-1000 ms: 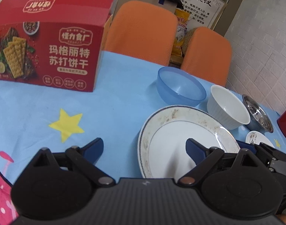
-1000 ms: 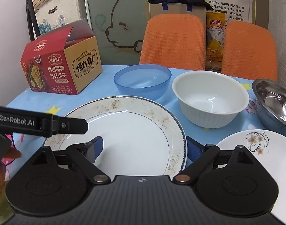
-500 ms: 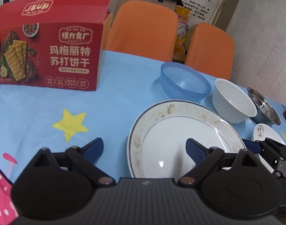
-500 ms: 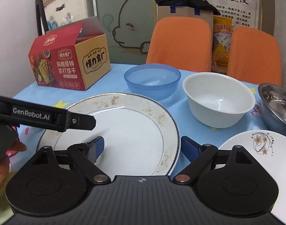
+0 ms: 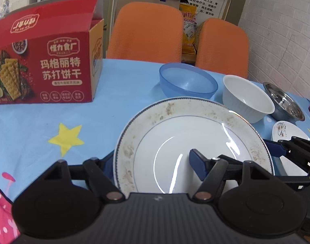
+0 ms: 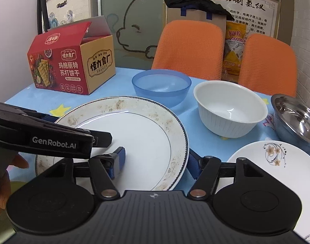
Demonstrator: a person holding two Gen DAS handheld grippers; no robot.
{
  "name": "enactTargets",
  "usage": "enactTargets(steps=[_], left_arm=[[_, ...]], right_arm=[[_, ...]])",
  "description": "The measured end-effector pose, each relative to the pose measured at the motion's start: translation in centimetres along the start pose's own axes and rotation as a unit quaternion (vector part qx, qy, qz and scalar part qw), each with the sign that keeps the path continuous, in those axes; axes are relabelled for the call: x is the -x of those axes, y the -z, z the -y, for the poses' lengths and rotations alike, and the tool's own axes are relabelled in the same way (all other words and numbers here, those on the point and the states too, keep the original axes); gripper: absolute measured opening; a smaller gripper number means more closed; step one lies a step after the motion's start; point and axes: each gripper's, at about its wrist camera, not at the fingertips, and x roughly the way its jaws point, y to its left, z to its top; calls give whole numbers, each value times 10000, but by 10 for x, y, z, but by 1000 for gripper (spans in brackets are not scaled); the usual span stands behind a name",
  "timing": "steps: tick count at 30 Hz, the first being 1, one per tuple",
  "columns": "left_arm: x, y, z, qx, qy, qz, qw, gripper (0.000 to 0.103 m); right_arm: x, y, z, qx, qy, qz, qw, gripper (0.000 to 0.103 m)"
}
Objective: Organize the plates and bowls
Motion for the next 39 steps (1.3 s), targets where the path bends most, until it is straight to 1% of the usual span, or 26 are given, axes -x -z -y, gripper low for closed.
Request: enactTargets(steps=[2,4,6,11,15,16,17,19,21,24,27,31,33,35,37,39], left_arm=[[4,-5,-3,198,124,10,9997,71],[7,-7,0,152,59,69,9998,71],[7,-9,4,127,-30,56,9999,71],[5,-10,8,80,-85,92,9999,71],[-6,-8,4,199,-145,-14,9997,72],[-8,-7,1,239,-156,-57,9996,75],[-8,-7,1,205,-164,-8,9997,76],[-8,-7,2,157,-211,-9,9997,78],[-9,-5,1,115,-163,-17,9998,80],[-5,-2,2,43,-167,7,9999,79],[-2,2,1,24,-124,15,9999,79],[-4,8,12,-280,-399,72,9988,79],[-4,6,14,-248,-439,132,9986,78],[7,3,13,-157,-357,357,9986,78],[20,-2,14,-137,-263,622,9976,78],[31,-5,13,-63,-128,738,9972,78]], right_arm=[[8,-4,-1,27,20,188,9998,102],[11,-6,1,-66,-33,231,9997,102],[10,-6,5,-202,-101,181,9996,102],[7,-7,9,-352,-106,179,9992,102],[-10,-4,12,-459,-185,-28,9988,102],[-16,-3,11,-468,-193,-98,9987,102],[-22,-3,11,-473,-207,-162,9985,103],[-27,-1,7,-328,-220,-112,9992,103],[-26,0,5,-233,-271,-120,9993,103],[-22,1,8,-332,-402,-183,9985,103],[-13,7,2,-116,-343,-240,9991,103],[-12,8,1,-97,-372,-266,9989,103],[-11,6,2,-181,-344,-283,9988,103],[-5,4,5,-323,-413,-172,9985,103],[6,-2,4,-298,-405,103,9987,103],[18,-6,2,-223,-337,343,9986,103]])
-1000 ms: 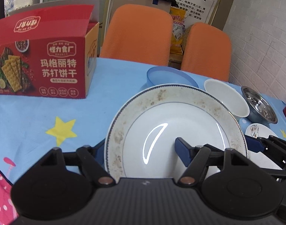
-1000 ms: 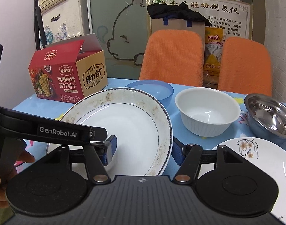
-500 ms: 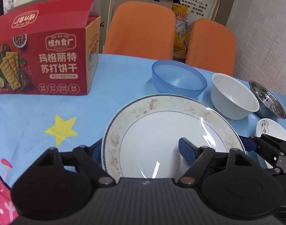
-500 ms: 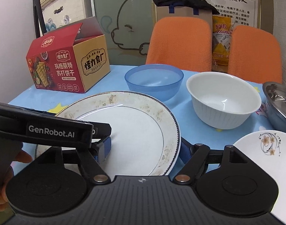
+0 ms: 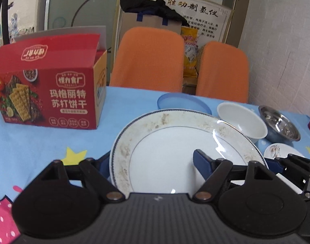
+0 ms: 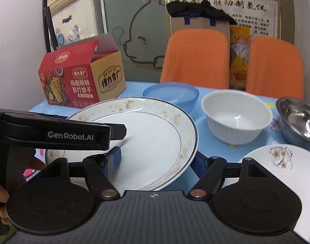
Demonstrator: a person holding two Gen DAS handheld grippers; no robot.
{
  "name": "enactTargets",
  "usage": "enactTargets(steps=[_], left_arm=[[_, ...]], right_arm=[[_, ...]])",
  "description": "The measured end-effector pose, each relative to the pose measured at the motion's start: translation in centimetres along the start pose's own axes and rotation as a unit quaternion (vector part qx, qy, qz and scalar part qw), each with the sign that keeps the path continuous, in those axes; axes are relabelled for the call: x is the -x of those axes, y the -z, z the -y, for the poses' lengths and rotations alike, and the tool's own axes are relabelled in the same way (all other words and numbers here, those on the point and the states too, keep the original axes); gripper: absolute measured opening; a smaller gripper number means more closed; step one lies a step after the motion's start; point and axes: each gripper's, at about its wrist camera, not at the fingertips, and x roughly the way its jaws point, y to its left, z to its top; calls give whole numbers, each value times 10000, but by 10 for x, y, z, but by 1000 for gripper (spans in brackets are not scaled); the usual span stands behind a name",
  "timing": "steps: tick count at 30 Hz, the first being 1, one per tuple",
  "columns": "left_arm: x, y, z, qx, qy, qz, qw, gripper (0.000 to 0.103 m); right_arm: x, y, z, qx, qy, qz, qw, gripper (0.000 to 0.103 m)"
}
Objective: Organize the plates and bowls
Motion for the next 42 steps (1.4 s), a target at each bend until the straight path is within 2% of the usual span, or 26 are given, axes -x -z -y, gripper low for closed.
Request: enactTargets(steps=[3,11,17,23,30,35,38,40,42], left_arm=[[9,-1,5,-1,-21,23,10000,78],[60,8,15,-72,-242,51,9997,78],[110,47,18,-99,-360,-14,9993,81],[145,92,18,2,-487,-150,9987,81],[144,121,16,154,-401,-387,9983,81],[136,126,11,322,-227,-492,9980,80],[143,123,9,333,-184,-312,9988,83],[155,117,9,347,-85,-49,9993,92],[166,109,10,348,-66,182,9992,93]], right_arm=[[12,-5,-1,38,34,163,9999,103],[51,0,-19,28,-106,199,9997,103],[95,30,-49,91,-202,87,9997,103],[118,65,-67,-115,-312,-167,9993,103],[118,87,-74,-167,-194,-323,9991,103],[113,89,-79,170,34,-279,9995,103],[113,91,-76,220,16,-294,9993,103],[116,90,-65,-111,-51,-272,9996,103],[122,88,-55,-463,-112,-91,9988,103]])
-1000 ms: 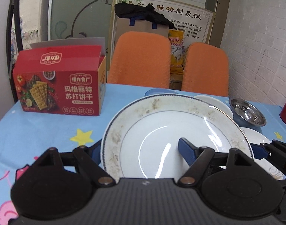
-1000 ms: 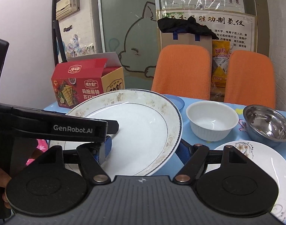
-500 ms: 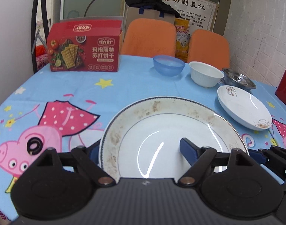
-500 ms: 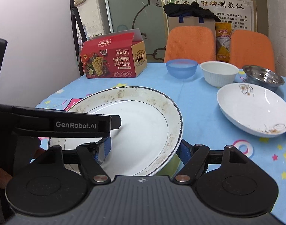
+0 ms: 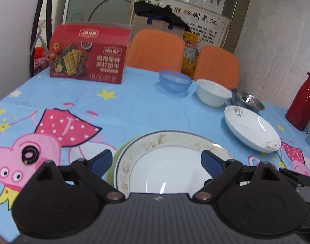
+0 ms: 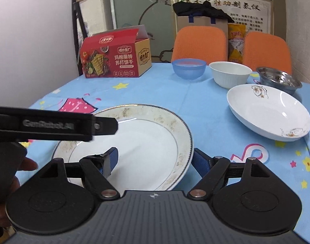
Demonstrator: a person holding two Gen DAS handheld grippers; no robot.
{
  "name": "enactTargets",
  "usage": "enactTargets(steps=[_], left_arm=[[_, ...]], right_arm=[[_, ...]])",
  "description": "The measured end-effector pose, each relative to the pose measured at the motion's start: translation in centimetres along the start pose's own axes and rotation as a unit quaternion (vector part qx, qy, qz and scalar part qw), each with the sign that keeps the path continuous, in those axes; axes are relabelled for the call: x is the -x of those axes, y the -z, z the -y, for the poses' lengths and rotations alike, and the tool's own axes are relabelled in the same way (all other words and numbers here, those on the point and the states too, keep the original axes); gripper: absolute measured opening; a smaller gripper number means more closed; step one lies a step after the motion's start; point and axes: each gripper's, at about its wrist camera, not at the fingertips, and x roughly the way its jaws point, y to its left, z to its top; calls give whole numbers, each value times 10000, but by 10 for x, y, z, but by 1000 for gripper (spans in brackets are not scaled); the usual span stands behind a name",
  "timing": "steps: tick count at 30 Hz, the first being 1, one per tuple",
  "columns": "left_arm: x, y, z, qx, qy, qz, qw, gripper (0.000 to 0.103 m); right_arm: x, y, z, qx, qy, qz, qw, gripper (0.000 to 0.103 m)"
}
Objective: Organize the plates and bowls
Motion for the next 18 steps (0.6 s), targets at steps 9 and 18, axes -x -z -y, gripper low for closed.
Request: enactTargets(steps=[9,18], left_arm=[[-7,-8,18,-2,119,-84,9999,93],[-39,-11,50,-99,290,-565,9979,93]], right_arm=[[19,-4,20,-423,188,320,9984,103],[32,-2,62,-733,741,339,9940,103]])
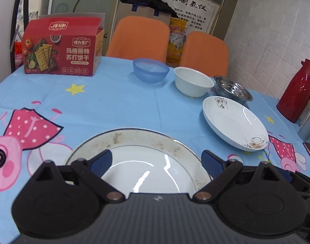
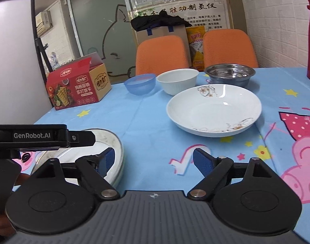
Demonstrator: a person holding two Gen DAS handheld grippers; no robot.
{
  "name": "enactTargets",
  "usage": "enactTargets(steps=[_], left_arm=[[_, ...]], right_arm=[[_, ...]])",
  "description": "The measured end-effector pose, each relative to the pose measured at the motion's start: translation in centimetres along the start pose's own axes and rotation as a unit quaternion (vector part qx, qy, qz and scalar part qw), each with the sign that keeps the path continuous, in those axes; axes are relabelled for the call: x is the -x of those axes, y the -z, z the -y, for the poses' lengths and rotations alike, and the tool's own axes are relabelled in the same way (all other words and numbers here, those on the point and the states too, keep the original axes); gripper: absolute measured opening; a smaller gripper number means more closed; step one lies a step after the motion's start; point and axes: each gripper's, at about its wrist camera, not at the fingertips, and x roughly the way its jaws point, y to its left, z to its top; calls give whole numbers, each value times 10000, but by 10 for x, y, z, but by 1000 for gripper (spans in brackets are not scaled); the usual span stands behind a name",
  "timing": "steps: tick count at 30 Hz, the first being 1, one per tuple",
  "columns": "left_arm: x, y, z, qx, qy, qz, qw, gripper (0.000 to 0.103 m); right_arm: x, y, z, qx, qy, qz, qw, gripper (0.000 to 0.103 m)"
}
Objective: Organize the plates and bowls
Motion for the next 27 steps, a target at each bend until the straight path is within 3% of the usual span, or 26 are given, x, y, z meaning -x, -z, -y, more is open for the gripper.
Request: enactTargets(steps=[10,19,24,27], left_arm=[[-22,-16,37,-218,121,-194,9995,93],[-49,-38,57,-512,109,-413,9978,93],[-68,-71,68,-493,652,-575,9950,93],[-92,-85,75,-315,880,-746,9928,93]], right_arm=[[1,-14,76,-658,901,81,9937,103],[-4,-25,104,-930,877,187,9916,103],[-21,-48,104,-566,865,216,9944,103],[-40,-57,108,-445,873,16,9952,103]])
